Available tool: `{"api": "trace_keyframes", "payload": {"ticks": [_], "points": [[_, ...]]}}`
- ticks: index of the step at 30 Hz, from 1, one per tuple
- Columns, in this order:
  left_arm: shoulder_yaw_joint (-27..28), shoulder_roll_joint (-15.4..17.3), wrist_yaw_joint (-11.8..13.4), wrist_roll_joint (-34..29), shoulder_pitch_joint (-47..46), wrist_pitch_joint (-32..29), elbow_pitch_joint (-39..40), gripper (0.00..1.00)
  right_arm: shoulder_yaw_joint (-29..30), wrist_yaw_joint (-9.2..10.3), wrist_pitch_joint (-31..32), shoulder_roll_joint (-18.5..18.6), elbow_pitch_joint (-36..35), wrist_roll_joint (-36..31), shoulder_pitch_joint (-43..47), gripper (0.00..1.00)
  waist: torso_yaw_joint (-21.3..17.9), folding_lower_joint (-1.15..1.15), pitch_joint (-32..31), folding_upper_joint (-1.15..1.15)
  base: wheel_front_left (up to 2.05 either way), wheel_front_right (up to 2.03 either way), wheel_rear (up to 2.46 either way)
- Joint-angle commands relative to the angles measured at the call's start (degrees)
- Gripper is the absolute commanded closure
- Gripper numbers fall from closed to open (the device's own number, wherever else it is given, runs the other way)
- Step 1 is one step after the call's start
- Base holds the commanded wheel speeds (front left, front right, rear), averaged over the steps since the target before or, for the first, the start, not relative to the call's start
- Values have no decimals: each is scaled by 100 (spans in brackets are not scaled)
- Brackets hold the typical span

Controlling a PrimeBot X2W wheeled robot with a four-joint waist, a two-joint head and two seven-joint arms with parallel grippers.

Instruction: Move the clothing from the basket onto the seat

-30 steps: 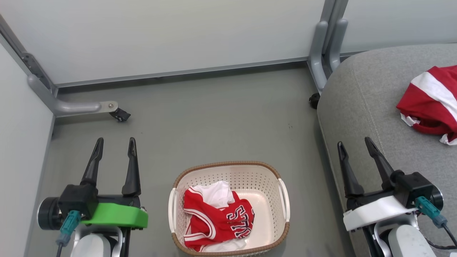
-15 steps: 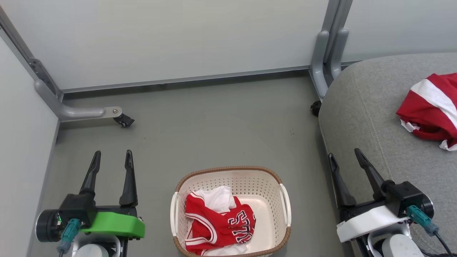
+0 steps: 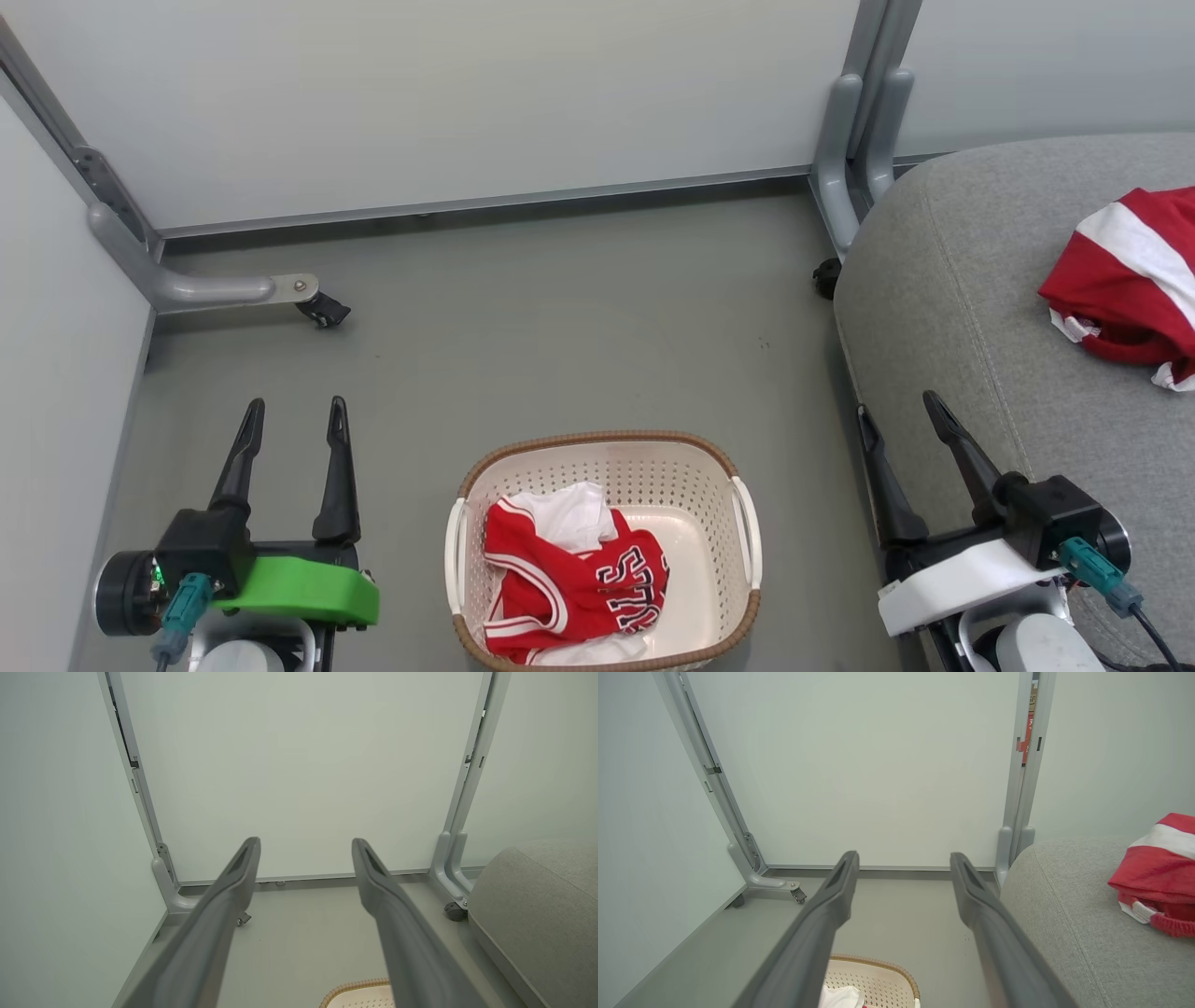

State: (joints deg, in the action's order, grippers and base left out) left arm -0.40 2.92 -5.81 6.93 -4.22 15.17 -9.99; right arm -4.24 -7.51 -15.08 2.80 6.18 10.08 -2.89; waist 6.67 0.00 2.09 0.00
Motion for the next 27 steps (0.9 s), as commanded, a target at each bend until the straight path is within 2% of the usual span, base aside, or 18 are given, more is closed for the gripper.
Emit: {"api": "trace_keyframes", "payload": {"ticks": [1, 17, 27], "points": [[3, -3, -5, -19, -30, -3, -18, 0, 6, 4, -14, 18, 20, 16, 8, 0, 1, 0, 1, 0, 0, 0, 0], [-150, 0, -69, -113, -253, -4, -136, 0, -58, 4, -14, 18, 2, 42, -136, 0, -92, 0, 153, 0, 0, 0, 0], [-643, 266, -162, -243, -992, -3, -734, 0, -94, 4, -14, 18, -141, -10, -460, 0, -528, 0, 647, 0, 0, 0, 0]]}}
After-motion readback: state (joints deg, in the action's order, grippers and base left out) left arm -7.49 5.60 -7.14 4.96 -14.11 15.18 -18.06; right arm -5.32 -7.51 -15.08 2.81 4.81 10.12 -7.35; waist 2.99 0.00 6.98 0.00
